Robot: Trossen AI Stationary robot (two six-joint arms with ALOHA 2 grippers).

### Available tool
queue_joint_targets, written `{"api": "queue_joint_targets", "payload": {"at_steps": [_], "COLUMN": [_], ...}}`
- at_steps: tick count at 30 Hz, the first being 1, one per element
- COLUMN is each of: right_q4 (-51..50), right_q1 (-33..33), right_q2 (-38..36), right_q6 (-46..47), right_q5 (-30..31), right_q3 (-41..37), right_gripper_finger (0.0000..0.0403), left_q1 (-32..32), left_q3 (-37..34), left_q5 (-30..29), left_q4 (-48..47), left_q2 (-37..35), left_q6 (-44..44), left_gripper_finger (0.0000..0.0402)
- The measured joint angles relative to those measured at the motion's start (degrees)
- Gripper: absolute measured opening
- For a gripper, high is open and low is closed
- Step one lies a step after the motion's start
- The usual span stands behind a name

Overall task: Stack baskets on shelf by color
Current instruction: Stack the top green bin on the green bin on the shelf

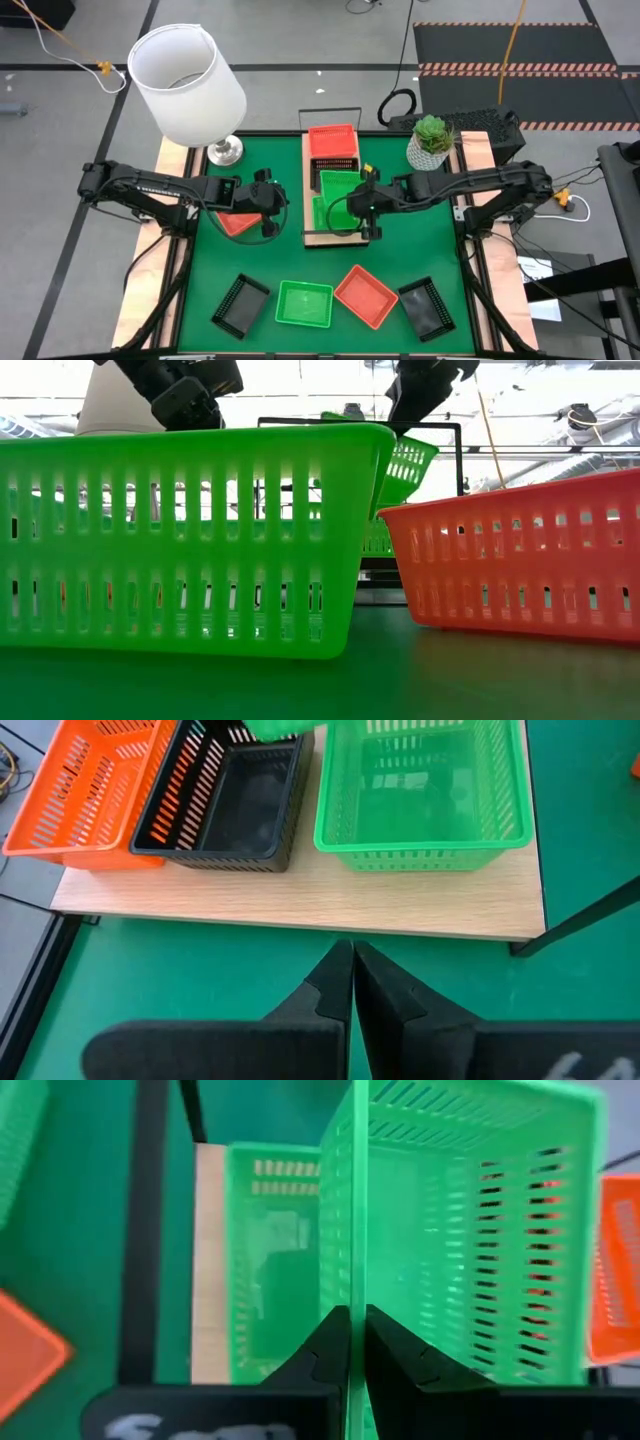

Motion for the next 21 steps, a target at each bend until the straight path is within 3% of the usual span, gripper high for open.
{"api": "queue_joint_targets", "payload": {"at_steps": [21], "right_q4": [3.4], "right_q1": [1.3], "right_q2": [-0.2], "right_q6": [1.2], "right_q5": [-10.1], "right_q3": [0.0], "right_gripper_finger": [0.0018], "left_q1": [0.0], "left_q3": [0.0], "left_q5": [0.0], "left_q4": [0.2], "left_q2": [0.0], "left_q6": [-0.3], "left_gripper_finger": [0.0017]}}
